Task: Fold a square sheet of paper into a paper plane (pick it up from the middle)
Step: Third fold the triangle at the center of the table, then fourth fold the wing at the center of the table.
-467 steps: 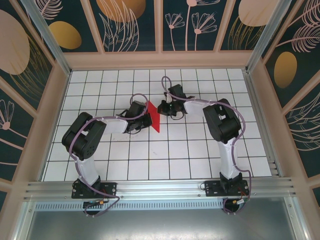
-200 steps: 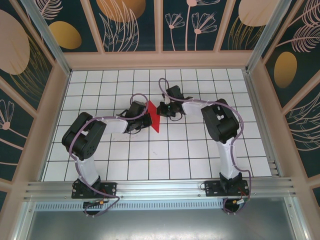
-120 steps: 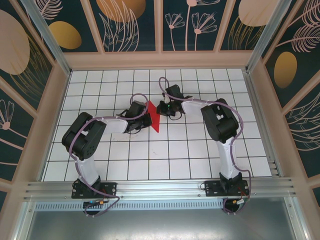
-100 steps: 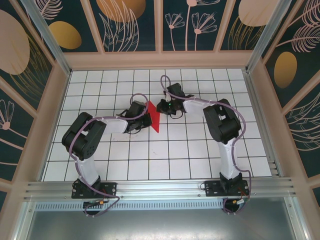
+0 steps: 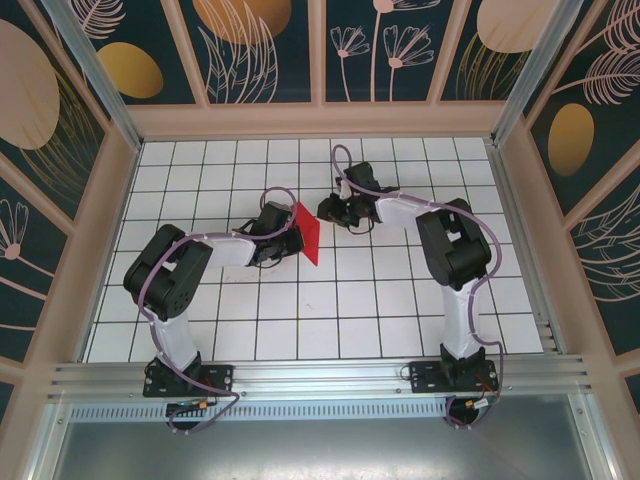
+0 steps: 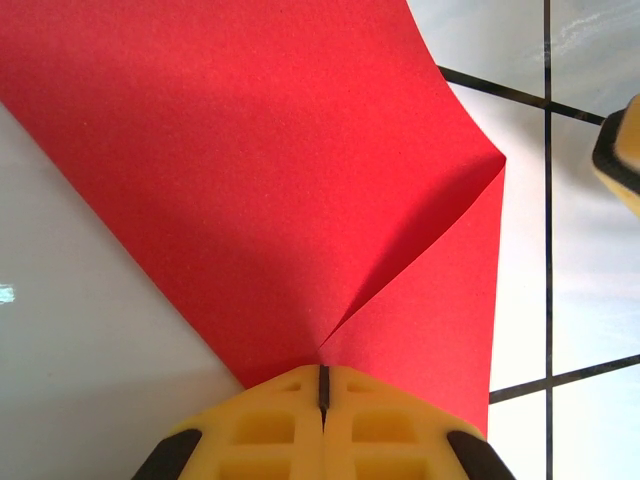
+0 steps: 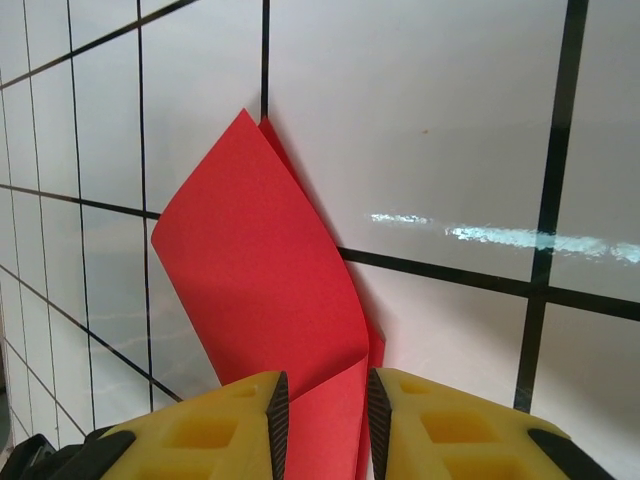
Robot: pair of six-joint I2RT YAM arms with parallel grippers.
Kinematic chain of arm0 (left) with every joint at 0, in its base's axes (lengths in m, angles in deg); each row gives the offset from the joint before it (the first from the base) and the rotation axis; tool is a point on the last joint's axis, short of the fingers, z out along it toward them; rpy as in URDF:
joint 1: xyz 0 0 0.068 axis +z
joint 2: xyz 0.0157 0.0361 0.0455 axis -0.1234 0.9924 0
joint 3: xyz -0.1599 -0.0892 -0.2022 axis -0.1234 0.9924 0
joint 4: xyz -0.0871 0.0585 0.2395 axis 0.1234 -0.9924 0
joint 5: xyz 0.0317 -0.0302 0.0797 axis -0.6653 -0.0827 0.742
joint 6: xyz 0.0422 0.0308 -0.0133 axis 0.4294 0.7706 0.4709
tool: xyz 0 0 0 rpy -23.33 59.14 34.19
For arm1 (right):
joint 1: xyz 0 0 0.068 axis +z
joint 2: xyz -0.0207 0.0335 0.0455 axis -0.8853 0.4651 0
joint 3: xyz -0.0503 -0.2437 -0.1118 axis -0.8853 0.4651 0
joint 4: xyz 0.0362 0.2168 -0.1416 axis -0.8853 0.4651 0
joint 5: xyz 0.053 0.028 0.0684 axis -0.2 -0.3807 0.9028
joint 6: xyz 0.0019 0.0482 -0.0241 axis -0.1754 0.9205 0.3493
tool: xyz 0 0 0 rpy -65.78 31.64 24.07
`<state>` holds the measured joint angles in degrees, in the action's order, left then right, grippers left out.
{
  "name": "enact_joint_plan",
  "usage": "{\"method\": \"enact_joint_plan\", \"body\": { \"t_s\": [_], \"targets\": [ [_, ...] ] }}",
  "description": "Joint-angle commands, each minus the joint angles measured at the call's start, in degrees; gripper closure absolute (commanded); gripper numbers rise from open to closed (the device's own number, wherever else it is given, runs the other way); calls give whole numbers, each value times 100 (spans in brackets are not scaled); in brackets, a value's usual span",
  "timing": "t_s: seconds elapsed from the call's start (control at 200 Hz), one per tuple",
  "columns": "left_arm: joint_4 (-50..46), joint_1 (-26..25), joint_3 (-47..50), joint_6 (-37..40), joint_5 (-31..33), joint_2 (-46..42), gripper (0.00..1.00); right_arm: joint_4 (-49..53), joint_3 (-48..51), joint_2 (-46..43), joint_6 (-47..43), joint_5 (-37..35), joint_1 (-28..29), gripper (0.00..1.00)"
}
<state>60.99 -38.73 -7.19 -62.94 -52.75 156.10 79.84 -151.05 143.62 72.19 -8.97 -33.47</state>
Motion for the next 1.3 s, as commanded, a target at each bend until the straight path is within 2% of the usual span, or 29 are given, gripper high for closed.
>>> {"method": "enact_joint_plan", "body": {
  "t_s": [0.0,0.4,0.806,0.986,1.296],
  "targets": [
    [-787,35,159,136,395,222,97,143,-99,232,-166,254,51,69],
    [-804,39,151,135,410,185,97,232,-195,424,-416,653,133,70],
    [-839,39,36,241,396,-172,92,-182,129,268,-302,732,132,87],
    [-705,35,48,187,309,-567,81,-711,582,-129,99,295,150,96],
    [165,-7,549,37,-113,-1435,68,-1410,1823,-1428,1105,-1126,212,99]
  ]
}}
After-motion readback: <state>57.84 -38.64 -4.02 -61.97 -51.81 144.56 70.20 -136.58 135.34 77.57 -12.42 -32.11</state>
